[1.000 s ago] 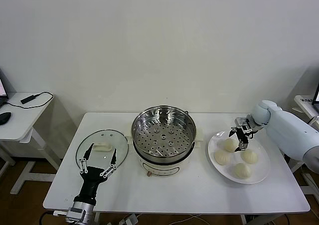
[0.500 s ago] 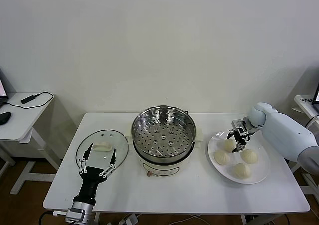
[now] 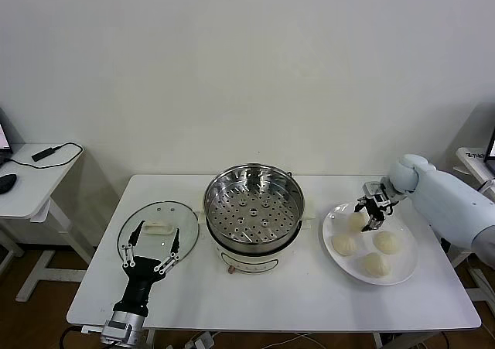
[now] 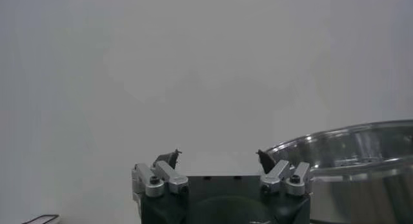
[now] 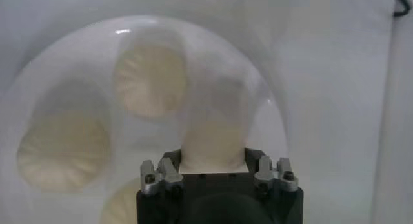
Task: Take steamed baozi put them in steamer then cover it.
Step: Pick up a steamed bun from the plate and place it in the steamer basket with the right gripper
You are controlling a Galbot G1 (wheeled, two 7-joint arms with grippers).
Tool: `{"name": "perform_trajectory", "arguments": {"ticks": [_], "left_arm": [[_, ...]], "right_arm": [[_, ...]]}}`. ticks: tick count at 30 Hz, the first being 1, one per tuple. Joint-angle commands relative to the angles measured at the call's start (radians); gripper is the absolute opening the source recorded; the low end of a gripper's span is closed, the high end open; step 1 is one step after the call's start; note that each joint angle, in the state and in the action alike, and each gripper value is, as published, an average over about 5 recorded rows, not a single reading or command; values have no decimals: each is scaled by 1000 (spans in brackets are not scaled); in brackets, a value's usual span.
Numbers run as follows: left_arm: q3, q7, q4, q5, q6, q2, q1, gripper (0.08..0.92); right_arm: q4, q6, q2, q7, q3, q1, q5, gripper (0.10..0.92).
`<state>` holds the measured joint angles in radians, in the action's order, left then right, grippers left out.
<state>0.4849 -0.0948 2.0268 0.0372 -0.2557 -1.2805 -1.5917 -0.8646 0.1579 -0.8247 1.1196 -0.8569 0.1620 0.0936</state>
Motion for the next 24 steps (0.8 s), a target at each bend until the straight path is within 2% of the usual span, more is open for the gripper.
{"name": "perform_trajectory", "arguments": {"ticks": [1,5,15,19,24], "left_arm": [[-2,0,4,-1,2,1,1,823],[-4,-1,9,-2,0,2,0,823],[-5,-2,19,-4,-3,4,-6,823],[-4,-2,28,-5,-2,5,-8,823],[0,-2,39,-8,-1,7,-10,823]], "right_arm": [[-123,71,41,24,-94,158,-64,668],[-174,209,-3,37,-186,310,-74,662],[-378,402,-153,34,-290,515,-10,645],[-387,467,-245,26,-288,500,55,636],[-327,523,-360,13,-267,417,175,628]]}}
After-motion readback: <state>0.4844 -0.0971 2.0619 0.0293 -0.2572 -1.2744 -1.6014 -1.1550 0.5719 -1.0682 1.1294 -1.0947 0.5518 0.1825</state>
